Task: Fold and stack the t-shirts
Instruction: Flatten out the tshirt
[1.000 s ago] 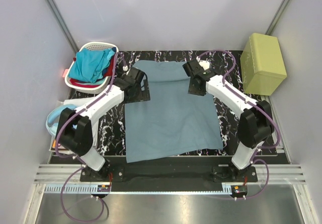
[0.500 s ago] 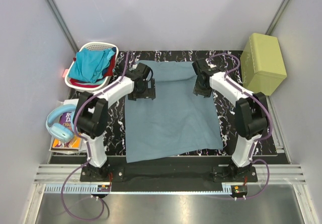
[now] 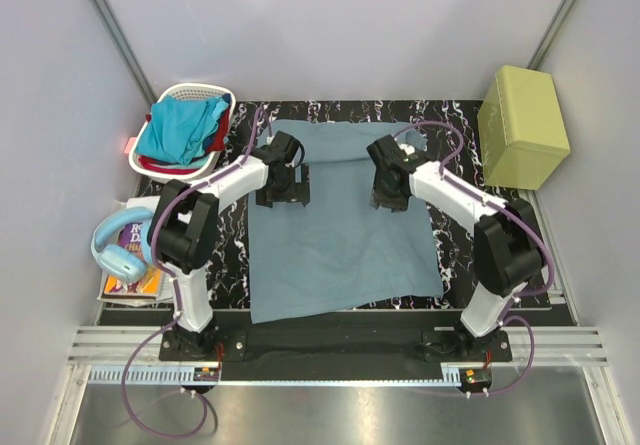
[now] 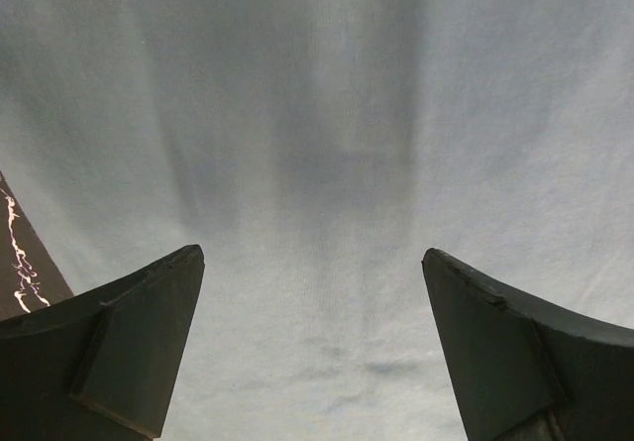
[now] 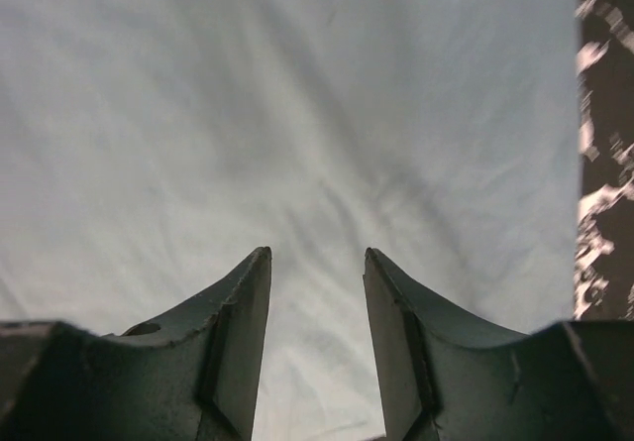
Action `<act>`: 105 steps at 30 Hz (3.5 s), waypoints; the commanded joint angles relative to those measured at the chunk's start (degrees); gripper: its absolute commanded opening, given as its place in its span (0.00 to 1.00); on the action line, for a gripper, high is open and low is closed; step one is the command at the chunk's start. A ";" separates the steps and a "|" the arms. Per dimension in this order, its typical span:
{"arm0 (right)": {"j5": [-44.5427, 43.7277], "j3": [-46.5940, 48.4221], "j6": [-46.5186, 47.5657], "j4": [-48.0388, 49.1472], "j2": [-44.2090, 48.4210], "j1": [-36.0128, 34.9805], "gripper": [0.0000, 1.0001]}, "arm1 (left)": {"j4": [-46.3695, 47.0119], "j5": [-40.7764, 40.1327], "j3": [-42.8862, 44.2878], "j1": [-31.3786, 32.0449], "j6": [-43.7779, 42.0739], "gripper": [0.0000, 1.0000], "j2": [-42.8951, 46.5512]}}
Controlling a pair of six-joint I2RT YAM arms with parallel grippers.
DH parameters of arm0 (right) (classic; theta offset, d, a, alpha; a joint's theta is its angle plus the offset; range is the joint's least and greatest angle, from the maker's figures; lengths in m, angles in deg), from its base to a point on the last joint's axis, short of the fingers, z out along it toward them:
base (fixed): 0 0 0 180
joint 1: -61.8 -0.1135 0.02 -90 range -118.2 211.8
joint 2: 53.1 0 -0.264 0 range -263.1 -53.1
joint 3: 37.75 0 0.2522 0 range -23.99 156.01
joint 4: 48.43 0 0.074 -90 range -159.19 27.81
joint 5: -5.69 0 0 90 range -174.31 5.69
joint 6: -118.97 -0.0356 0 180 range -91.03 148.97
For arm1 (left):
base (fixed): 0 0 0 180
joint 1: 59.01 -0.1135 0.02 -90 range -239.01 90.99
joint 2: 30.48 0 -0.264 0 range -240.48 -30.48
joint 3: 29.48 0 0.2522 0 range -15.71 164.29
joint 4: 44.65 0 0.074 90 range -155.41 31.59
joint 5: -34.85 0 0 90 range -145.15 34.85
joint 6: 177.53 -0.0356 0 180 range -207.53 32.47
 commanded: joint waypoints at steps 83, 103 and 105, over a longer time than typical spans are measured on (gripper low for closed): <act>0.99 19.36 -1.53 -1.60 -24.20 11.54 0.00 | 3.99 8.67 -17.34 8.27 1.16 0.20 7.62; 8.03 74.49 0.66 -20.76 -52.51 15.07 0.00 | -0.14 10.95 -12.34 22.51 4.07 0.18 5.71; 8.29 73.97 0.84 -20.85 -52.60 15.16 0.00 | -0.49 11.39 -9.97 23.22 4.06 0.18 4.29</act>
